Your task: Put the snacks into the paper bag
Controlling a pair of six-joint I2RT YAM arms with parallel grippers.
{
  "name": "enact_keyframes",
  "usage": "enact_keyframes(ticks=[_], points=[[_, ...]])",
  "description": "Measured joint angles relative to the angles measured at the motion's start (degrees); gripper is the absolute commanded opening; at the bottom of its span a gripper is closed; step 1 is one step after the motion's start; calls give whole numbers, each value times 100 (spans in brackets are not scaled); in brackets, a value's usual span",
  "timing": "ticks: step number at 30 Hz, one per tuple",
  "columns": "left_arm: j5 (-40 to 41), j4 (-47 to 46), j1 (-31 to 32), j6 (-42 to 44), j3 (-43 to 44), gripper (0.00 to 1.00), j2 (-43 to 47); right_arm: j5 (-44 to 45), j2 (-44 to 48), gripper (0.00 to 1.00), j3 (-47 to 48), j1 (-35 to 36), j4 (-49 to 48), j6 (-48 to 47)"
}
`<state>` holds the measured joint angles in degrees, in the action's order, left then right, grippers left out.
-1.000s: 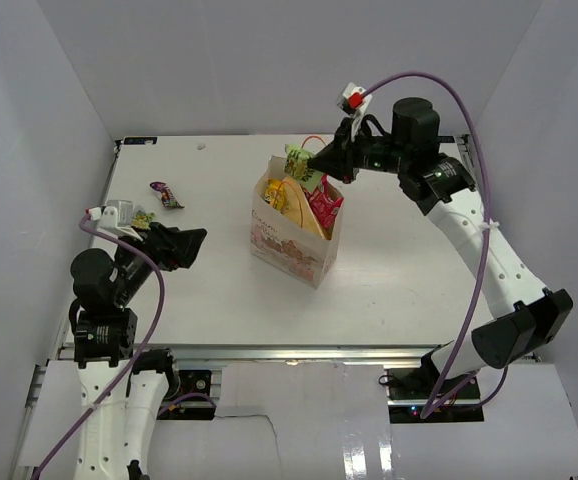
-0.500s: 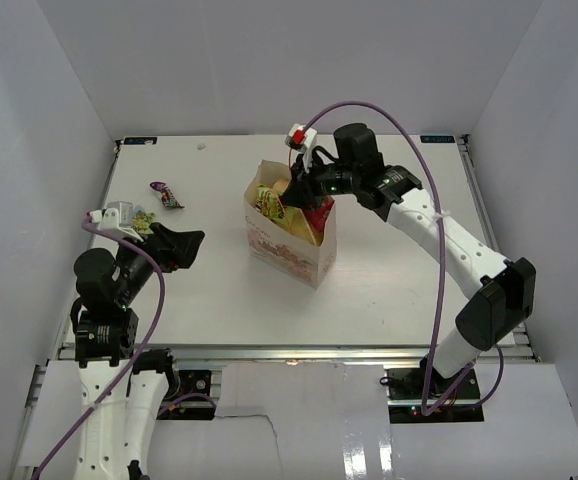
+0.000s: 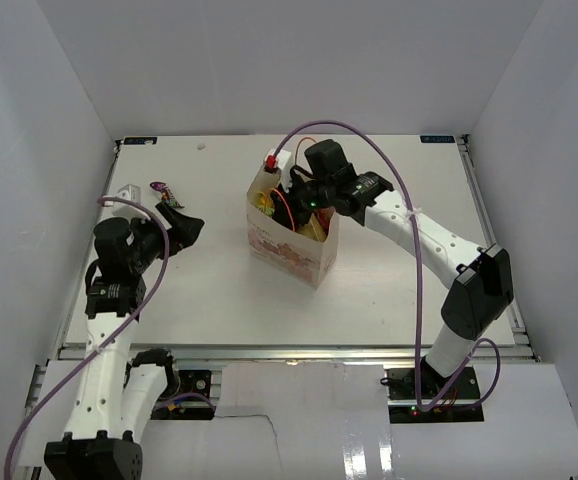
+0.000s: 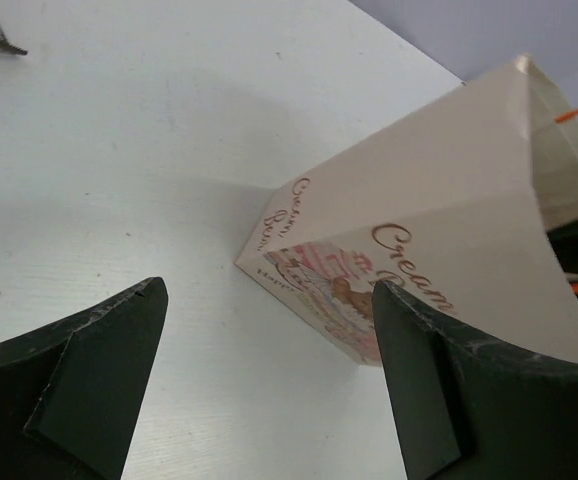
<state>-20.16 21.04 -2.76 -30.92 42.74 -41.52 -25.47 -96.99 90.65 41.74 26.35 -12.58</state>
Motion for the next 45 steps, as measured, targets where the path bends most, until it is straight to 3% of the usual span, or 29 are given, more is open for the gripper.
enact_keyframes(ticks=[1, 6, 10, 14, 18, 23, 29, 36, 37, 40, 45], points=[[87, -50, 0, -42, -7, 94, -131, 15, 0, 50, 22, 4, 59, -44], [586, -446, 0, -389, 26, 94, -1335, 72, 9, 71, 387, -11, 251, -310], [990, -590, -2, -614, 326, 94, -2518, 59, 151, 81, 866, -157, 337, -579], [1445, -590, -13, -741, 1082, 93, -3753, -216, 560, 82, 1099, -660, 330, -855], [2072, -599, -20, -691, 2186, 93, -5051, -682, 1145, 83, 1021, -1681, 302, -1016], [2863, -264, -79, -531, 3348, 92, -6367, -1154, 1757, 84, 291, -2369, 251, -1084], [3289, 387, -153, -354, 4621, 90, -7560, -1585, 1873, 83, -271, -3001, 282, -962], [3436, 822, -162, -142, 5215, 69, -8227, -1906, 1862, 83, -382, -3440, 210, -629], [3434, 859, -162, -120, 5228, 55, -8273, -1952, 1862, 83, -382, -3464, 208, -590], [3405, 949, -164, -74, 5228, 32, -8323, -2063, 1862, 83, -382, -3506, 181, -494], [3235, 841, -168, 44, 5082, 22, -8196, -2247, 1862, 83, -382, -3563, 170, -417]])
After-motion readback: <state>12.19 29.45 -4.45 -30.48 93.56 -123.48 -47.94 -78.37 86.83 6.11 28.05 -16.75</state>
